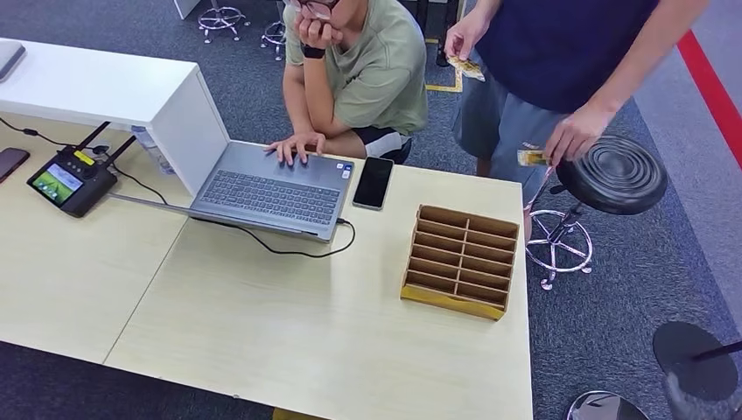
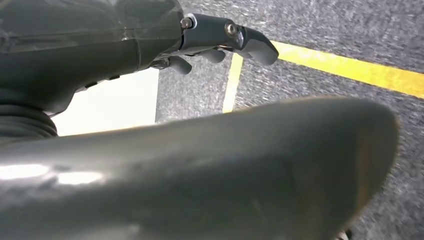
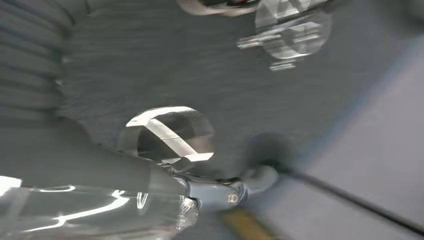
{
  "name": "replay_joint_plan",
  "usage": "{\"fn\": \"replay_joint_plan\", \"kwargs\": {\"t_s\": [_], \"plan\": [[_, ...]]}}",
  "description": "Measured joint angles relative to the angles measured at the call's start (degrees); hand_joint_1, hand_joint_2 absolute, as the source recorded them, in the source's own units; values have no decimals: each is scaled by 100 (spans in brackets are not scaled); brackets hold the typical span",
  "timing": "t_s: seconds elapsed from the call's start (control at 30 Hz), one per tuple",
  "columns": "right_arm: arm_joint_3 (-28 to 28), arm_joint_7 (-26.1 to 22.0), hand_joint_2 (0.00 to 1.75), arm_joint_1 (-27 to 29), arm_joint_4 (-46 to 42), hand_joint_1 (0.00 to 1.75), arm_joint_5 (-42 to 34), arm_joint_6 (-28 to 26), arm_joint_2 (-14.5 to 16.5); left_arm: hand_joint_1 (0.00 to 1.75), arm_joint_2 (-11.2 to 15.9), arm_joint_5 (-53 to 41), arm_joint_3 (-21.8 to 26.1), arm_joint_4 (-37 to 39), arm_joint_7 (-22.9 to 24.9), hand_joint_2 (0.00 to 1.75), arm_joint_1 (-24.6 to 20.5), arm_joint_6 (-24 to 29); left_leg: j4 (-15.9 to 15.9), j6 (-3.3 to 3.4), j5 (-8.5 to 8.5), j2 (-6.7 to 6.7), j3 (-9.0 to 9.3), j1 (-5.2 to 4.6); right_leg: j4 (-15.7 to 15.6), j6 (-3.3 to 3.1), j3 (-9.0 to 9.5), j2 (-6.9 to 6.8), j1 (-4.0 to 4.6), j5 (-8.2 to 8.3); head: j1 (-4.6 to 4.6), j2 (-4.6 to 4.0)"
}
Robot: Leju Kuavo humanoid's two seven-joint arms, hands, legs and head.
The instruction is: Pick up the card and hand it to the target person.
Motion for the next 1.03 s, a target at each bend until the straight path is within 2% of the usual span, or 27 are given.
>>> {"fn": "replay_joint_plan", "kwargs": {"t_s": [0.13, 0.27, 0.6, 1.03], "plan": [[75, 1081, 175, 32, 19, 0, -28, 143, 236, 0, 17, -43, -54, 2, -28, 0, -2, -70, 6, -4, -6, 13, -9, -1, 15, -2, -16, 13, -2, -4, 0, 0], [290, 1577, 175, 35, 28, 0, 132, 135, 421, 0, 7, -80, -100, 15, -10, 0, -9, -56, 13, -6, -8, 26, -19, -4, 29, -2, -34, 26, -5, -4, 0, 0], [731, 1696, 175, 79, -8, 0, 497, 268, 673, 0, -31, -81, -121, 9, 91, 0, -7, 35, 12, -4, -6, 38, -20, -10, 31, -4, -38, 37, -10, -2, 0, 0], [835, 1651, 175, 78, -3, 0, 572, 261, 671, 0, 0, -105, -151, 1, 100, 0, -11, 35, 21, -3, -9, 40, -28, -14, 43, 0, -46, 39, -15, -5, 0, 0]]}}
